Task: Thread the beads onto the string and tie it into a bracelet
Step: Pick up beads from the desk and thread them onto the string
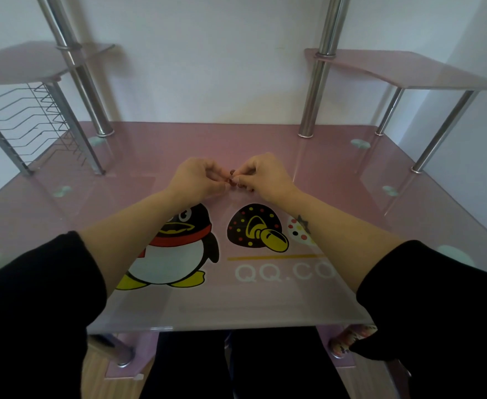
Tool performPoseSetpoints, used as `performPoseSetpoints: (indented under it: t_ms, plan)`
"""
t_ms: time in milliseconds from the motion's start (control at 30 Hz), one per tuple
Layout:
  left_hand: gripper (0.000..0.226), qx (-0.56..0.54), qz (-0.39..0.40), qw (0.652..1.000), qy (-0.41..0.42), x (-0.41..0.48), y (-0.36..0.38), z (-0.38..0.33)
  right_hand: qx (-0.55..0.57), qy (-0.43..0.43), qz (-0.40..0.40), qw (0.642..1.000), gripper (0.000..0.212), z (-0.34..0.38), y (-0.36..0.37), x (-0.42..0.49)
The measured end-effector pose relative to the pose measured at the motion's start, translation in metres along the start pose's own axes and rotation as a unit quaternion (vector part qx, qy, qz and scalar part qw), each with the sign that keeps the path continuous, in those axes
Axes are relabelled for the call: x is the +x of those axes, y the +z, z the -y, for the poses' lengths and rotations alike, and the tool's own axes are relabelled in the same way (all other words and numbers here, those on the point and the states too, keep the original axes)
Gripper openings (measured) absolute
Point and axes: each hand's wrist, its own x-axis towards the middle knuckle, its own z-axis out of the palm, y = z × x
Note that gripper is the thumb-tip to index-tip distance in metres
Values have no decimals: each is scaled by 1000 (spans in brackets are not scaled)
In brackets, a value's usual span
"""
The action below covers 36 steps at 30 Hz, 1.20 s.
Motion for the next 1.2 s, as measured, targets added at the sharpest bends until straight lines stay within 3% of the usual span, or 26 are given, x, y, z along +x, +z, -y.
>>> performPoseSetpoints:
  t_ms: [1200]
  plan:
    - [14, -24, 5, 1000, -7, -5, 0, -2, -21, -15, -3, 1000, 9, 6, -1, -5]
